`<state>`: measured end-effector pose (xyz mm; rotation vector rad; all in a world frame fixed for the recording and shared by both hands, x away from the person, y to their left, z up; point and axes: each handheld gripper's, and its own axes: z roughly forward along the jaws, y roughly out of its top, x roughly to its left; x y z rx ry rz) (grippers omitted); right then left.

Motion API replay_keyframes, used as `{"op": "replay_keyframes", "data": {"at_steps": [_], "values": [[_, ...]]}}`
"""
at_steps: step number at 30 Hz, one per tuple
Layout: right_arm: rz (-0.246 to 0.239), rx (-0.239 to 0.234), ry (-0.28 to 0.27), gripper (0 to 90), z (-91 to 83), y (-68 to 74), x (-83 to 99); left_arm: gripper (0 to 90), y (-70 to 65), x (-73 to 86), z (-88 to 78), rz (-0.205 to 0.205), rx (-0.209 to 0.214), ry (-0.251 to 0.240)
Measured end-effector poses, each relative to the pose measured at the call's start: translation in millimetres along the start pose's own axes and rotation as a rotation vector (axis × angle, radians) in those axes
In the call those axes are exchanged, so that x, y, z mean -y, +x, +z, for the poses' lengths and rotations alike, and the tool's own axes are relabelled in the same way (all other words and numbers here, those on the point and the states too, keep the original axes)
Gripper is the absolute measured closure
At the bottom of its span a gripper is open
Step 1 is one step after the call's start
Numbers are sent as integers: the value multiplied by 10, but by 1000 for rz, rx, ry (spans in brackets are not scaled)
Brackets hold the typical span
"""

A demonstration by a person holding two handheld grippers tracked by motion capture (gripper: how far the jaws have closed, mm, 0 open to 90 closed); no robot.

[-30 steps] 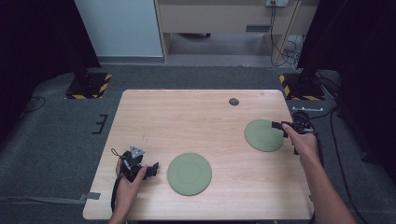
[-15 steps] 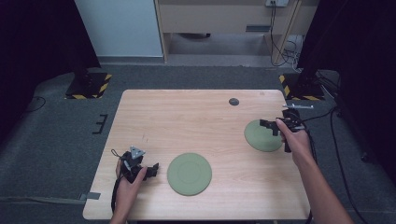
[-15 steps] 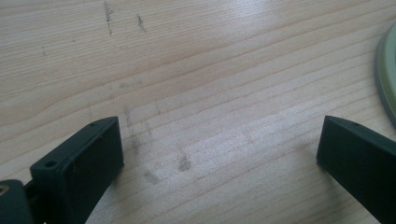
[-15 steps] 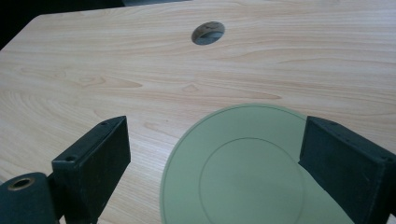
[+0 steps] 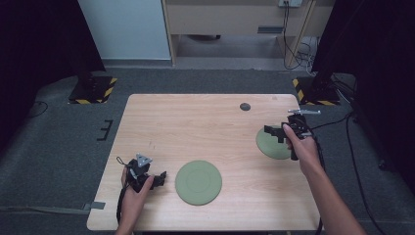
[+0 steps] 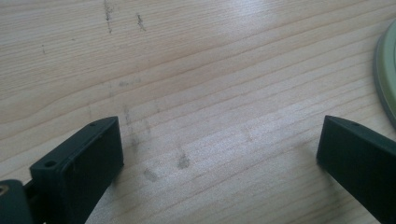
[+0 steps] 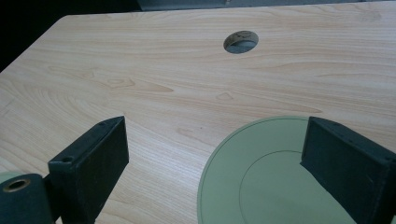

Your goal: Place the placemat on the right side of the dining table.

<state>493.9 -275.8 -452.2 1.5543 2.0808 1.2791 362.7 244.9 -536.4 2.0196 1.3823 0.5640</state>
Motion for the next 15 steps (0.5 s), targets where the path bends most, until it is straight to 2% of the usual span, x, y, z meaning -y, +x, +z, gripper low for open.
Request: {"op": "replay_keyframes", "data": {"at_steps": [15], "values": [[-17,18,-2,57,36,122,1,0,-1,1,-1,-1,-1,0]]}}
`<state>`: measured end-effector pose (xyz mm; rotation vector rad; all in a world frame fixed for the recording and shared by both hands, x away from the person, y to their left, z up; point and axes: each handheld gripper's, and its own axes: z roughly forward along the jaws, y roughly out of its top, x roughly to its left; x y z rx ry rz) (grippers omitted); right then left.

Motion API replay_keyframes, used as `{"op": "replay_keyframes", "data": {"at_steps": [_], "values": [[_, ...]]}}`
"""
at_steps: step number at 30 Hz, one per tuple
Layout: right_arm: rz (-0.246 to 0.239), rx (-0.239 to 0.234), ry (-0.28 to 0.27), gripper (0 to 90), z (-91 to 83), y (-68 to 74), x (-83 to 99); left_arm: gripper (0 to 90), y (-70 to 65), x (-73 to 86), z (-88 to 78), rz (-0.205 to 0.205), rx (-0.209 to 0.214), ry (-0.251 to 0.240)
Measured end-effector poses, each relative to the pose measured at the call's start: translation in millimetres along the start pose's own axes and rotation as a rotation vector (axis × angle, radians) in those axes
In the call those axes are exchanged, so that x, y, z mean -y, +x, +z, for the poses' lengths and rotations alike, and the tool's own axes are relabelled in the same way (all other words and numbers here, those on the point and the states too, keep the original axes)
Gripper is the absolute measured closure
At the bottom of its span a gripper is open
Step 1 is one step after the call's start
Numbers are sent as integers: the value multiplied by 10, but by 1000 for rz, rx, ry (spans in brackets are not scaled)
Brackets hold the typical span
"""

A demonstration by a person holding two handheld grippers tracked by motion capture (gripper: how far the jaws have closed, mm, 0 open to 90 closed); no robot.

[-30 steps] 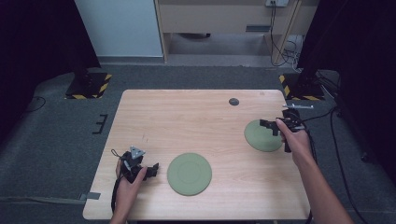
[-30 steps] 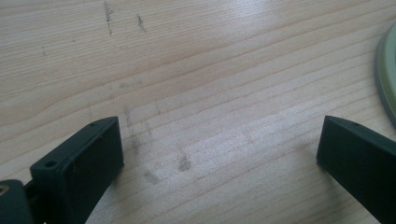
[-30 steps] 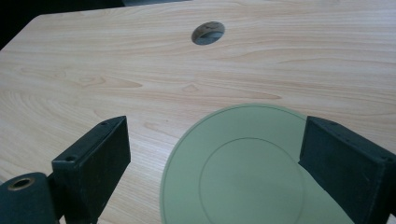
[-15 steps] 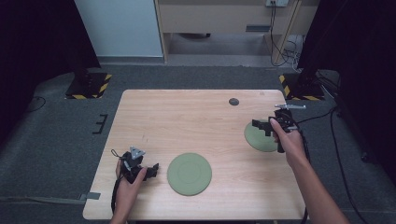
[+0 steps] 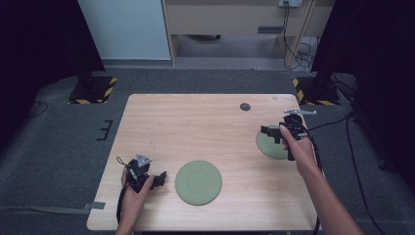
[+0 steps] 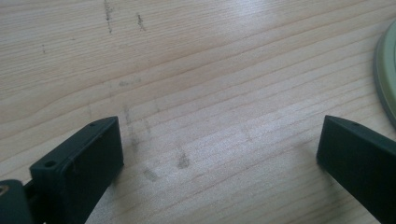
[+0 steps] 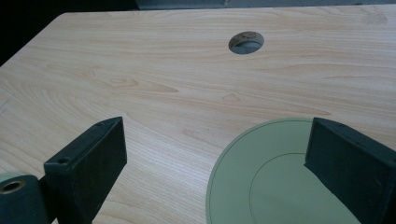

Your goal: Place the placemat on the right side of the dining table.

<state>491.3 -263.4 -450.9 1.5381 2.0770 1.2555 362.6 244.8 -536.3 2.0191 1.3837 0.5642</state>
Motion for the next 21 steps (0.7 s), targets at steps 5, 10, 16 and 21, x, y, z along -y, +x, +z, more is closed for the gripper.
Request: {"op": "replay_keyframes", "data": {"at_steps": [5,10,16,21], "values": [[-35,6,7,70,4,73,9,0,0,0,0,0,0,0],[-88,-14,9,77,7,260,75,0,-3,2,-2,-2,-2,0],[-138,-11,31,71,26,445,203,0,-9,7,-6,-4,-2,0],[-182,-6,54,78,49,569,331,0,-9,7,-6,-4,-2,0]]}}
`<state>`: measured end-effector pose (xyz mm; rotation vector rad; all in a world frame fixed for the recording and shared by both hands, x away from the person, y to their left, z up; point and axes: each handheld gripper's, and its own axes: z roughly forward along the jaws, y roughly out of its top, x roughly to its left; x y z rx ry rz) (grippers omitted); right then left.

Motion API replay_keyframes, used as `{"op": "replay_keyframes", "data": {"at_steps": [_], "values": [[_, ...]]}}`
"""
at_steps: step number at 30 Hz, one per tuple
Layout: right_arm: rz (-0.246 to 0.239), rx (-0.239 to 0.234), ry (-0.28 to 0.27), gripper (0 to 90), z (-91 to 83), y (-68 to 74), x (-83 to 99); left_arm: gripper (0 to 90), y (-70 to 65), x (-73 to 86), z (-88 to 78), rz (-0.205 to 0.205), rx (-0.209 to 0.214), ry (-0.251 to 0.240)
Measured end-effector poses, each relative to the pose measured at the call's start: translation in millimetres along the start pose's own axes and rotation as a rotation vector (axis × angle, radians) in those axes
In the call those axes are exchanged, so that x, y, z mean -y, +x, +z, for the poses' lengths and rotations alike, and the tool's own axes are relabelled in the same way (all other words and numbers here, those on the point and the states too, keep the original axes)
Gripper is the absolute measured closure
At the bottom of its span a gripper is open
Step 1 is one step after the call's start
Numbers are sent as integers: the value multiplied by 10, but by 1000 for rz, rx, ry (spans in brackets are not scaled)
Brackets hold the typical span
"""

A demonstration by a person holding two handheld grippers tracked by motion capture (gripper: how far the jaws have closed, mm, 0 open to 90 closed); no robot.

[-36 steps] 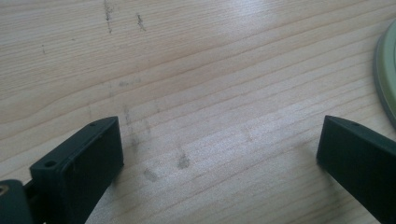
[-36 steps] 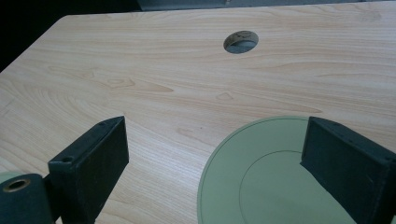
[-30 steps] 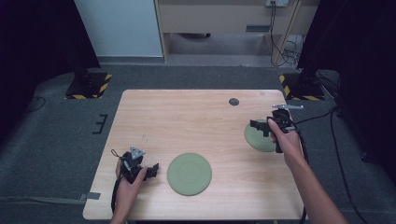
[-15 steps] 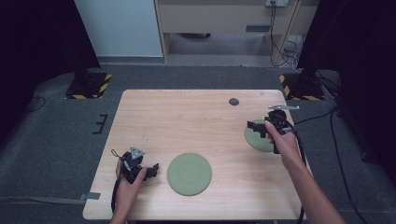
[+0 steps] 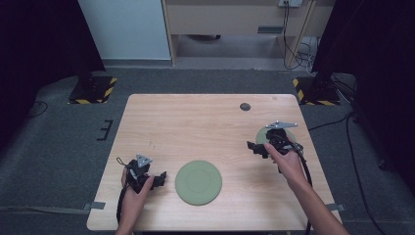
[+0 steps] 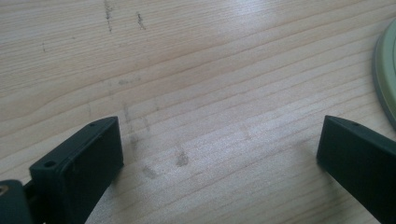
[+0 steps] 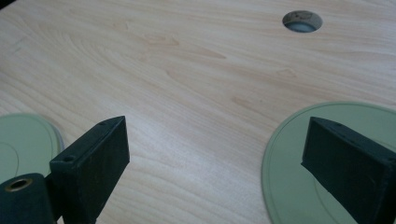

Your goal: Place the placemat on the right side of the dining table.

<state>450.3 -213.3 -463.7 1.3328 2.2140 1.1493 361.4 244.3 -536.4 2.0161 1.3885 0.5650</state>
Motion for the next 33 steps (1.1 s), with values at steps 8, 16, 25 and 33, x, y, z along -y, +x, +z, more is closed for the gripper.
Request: {"op": "replay_keyframes", "data": {"at_steps": [8,16,25,33], "values": [[-39,2,9,89,22,142,158,0,-1,1,0,-1,-1,0],[-67,17,30,90,72,245,354,0,-2,2,-1,-1,-1,0],[-87,6,58,107,138,357,490,0,-4,3,-1,-2,-2,-1],[-78,-21,76,111,189,444,607,0,-5,4,-3,-1,-1,-2]]}}
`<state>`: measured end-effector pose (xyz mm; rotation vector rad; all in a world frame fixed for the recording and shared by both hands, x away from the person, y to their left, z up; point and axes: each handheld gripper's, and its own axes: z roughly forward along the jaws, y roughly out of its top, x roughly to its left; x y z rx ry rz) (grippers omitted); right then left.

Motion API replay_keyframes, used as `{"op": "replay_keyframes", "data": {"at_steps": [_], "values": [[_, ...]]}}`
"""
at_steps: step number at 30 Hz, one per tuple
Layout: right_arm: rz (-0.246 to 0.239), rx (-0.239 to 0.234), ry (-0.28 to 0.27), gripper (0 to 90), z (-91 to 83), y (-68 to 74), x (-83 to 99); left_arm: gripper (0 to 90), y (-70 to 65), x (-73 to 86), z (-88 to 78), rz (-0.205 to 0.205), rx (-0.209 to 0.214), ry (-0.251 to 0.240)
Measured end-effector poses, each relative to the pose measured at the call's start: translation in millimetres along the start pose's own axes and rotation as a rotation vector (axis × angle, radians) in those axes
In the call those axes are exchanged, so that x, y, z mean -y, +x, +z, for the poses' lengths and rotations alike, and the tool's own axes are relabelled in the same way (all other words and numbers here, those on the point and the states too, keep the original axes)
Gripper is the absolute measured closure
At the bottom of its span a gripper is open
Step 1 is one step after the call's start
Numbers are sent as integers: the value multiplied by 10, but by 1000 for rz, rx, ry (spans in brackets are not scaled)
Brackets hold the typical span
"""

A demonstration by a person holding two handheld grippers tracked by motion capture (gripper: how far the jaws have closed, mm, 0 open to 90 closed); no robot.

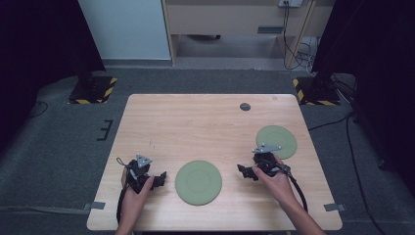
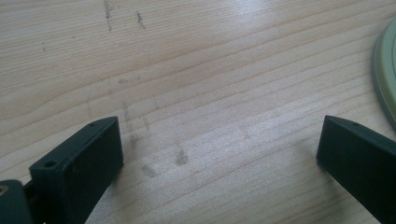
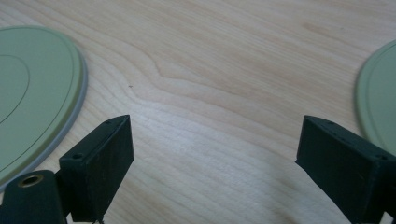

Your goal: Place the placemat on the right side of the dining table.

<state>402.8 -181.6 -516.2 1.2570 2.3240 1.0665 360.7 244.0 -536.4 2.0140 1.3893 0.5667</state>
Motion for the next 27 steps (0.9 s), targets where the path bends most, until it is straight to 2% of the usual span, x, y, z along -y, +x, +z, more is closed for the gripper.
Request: {"op": "replay_keyframes", "data": {"at_steps": [9,13,18,19,21,23,27], "values": [[4,-8,10,105,87,66,63,0,-1,1,-1,0,0,0],[12,2,20,97,155,107,91,0,0,1,0,0,0,0],[-51,64,9,73,224,192,119,0,-1,1,-1,0,0,0],[-61,65,12,69,228,203,118,0,-1,1,-1,1,1,0],[-56,66,15,58,228,207,119,0,-3,3,-3,2,3,0],[-32,82,28,4,236,210,122,0,-5,5,-6,3,4,1],[-30,87,29,4,234,211,124,0,-4,5,-6,3,5,1]]}}
